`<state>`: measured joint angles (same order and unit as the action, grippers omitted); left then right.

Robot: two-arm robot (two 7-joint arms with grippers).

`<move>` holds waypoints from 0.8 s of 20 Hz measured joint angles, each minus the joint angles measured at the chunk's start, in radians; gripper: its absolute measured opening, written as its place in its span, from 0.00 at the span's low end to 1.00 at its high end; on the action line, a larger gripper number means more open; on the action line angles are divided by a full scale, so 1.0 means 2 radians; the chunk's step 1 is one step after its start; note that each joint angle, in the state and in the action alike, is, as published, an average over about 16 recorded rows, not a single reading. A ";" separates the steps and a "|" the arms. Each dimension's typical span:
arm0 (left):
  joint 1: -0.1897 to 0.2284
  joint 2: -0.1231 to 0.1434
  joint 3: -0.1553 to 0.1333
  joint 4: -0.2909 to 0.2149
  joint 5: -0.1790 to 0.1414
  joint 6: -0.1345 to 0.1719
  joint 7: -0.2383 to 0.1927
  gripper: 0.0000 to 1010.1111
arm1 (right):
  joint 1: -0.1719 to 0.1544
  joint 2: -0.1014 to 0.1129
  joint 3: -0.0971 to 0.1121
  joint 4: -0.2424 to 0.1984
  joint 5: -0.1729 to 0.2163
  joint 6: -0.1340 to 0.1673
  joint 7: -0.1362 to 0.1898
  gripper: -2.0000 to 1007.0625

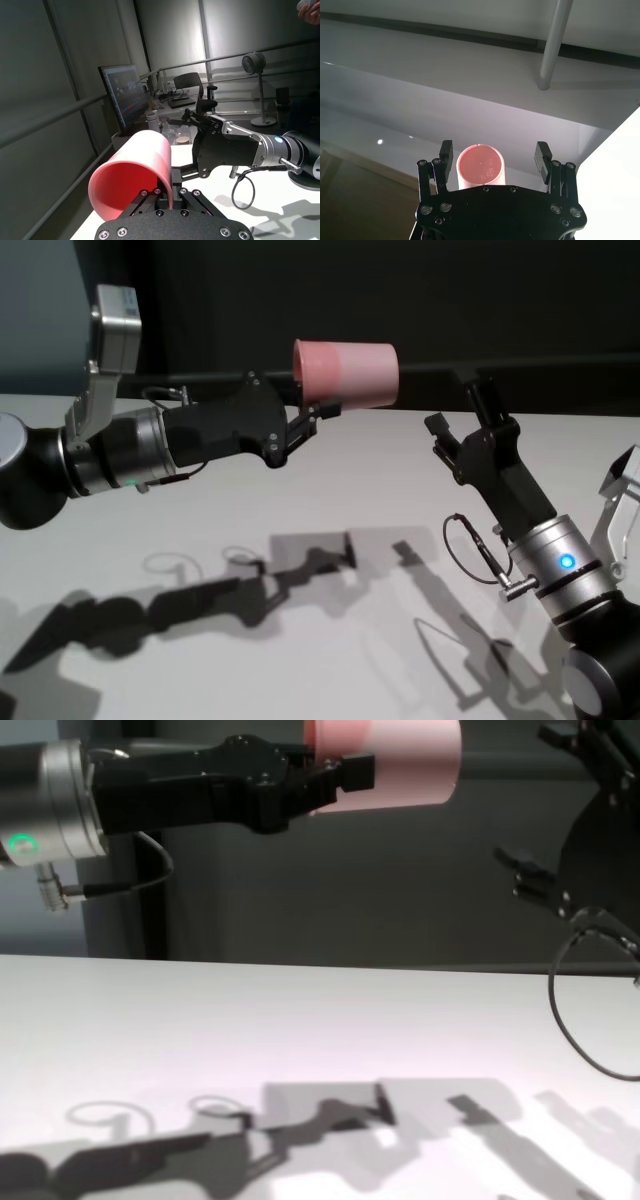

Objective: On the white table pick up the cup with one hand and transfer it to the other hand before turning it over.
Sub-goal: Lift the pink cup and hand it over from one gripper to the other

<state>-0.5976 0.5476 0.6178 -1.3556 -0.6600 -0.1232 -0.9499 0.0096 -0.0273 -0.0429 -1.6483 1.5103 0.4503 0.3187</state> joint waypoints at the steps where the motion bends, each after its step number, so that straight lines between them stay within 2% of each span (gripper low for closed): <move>1: 0.000 0.000 0.000 0.000 0.000 0.000 0.000 0.05 | 0.001 0.000 -0.002 -0.001 0.001 0.000 0.000 0.99; 16: 0.000 0.000 0.000 0.000 0.000 0.000 0.000 0.05 | 0.016 0.011 -0.038 -0.002 -0.020 -0.022 -0.002 0.99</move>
<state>-0.5976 0.5476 0.6178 -1.3556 -0.6600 -0.1232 -0.9499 0.0415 -0.0051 -0.1198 -1.6532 1.4709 0.4055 0.3153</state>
